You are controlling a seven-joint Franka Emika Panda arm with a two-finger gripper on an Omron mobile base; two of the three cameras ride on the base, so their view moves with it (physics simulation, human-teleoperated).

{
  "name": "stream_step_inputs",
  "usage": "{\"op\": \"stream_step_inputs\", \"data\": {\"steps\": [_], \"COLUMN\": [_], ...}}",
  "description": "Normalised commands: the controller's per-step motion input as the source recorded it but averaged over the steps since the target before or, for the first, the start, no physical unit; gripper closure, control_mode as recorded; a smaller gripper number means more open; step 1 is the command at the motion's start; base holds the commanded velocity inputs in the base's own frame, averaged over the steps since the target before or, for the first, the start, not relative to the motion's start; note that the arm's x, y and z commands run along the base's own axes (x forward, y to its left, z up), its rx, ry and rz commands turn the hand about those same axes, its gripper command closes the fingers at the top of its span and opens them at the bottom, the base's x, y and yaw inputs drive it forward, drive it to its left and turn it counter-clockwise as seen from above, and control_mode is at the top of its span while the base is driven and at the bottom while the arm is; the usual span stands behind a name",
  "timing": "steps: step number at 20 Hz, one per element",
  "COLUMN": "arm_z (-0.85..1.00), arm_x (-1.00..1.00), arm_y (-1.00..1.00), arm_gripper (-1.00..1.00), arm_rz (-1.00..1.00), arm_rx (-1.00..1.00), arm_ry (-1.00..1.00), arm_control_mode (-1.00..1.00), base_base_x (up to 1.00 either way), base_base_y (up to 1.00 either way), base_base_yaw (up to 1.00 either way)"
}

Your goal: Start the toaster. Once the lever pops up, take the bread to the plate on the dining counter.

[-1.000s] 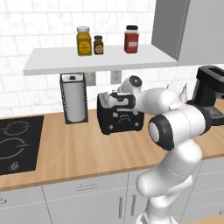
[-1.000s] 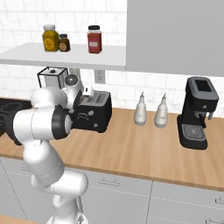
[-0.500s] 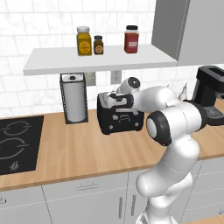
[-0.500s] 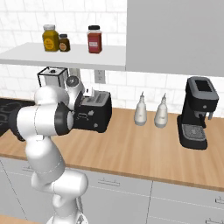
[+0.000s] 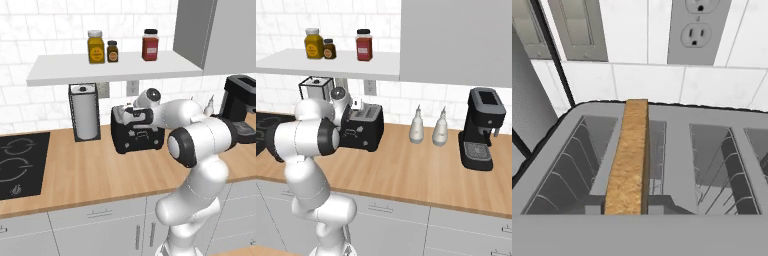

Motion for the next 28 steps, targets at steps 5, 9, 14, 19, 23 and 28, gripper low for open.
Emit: {"op": "stream_step_inputs", "data": {"steps": [5,9,14,19,23,28], "arm_z": [0.86,0.98,0.37,0.00,0.00,0.04], "arm_x": [-0.09,-0.15,-0.12,-0.44,-0.97,-1.00], "arm_y": [-0.05,-0.01,-0.13,-0.13,-0.20,-0.44], "arm_gripper": [1.00,1.00,1.00,1.00,1.00,1.00], "arm_rz": [-0.01,0.00,0.00,-0.05,0.00,0.09], "arm_rx": [0.01,0.03,0.16,0.10,0.05,0.24], "arm_ry": [-0.09,-0.11,-0.04,0.03,0.00,0.00], "arm_control_mode": [-1.00,-1.00,-1.00,-1.00,-1.00,-1.00], "base_base_x": [0.00,0.00,0.00,0.00,0.00,0.00], "base_base_y": [0.00,0.00,0.00,0.00,0.00,0.00], "base_base_yaw": [0.00,0.00,0.00,0.00,0.00,0.00]}}
